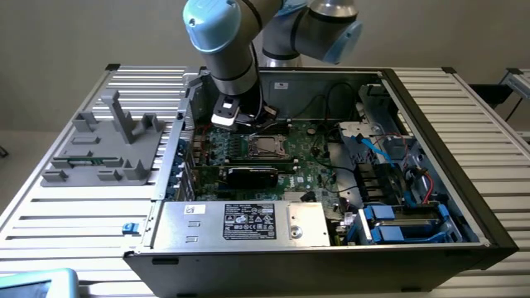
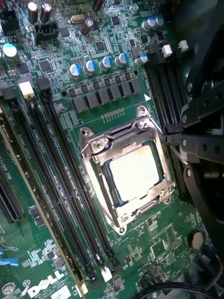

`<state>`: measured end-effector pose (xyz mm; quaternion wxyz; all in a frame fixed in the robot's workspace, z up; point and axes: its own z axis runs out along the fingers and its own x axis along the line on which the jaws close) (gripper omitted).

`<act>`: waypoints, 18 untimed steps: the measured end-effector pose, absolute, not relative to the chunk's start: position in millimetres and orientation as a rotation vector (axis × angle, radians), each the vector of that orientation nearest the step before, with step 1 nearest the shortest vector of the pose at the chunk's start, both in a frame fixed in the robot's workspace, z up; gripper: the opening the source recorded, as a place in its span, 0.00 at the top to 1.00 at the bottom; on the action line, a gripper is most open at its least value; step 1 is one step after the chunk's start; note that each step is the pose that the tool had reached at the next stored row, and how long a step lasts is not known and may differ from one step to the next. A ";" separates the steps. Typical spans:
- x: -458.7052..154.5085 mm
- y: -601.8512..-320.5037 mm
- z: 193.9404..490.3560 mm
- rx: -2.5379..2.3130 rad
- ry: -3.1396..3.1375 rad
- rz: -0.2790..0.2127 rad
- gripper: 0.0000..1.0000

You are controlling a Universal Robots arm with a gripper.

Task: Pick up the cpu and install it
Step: 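Install the first cpu locking lever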

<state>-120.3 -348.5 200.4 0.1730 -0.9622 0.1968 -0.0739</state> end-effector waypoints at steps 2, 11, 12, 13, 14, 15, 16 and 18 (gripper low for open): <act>-124.8 -348.5 200.4 -2.729 0.560 -0.210 0.88; -130.2 -345.8 200.4 -2.727 0.563 -0.210 0.88; -130.2 -345.7 200.5 -2.726 0.563 -0.209 0.88; -130.3 -345.4 200.5 -2.726 0.563 -0.209 0.88; -130.3 -345.0 200.5 -2.726 0.563 -0.209 0.88; -130.3 -344.8 200.5 -2.726 0.564 -0.209 0.88; -130.3 -344.8 200.5 -2.725 0.564 -0.209 0.88; -130.3 -344.8 200.5 -2.725 0.564 -0.209 0.88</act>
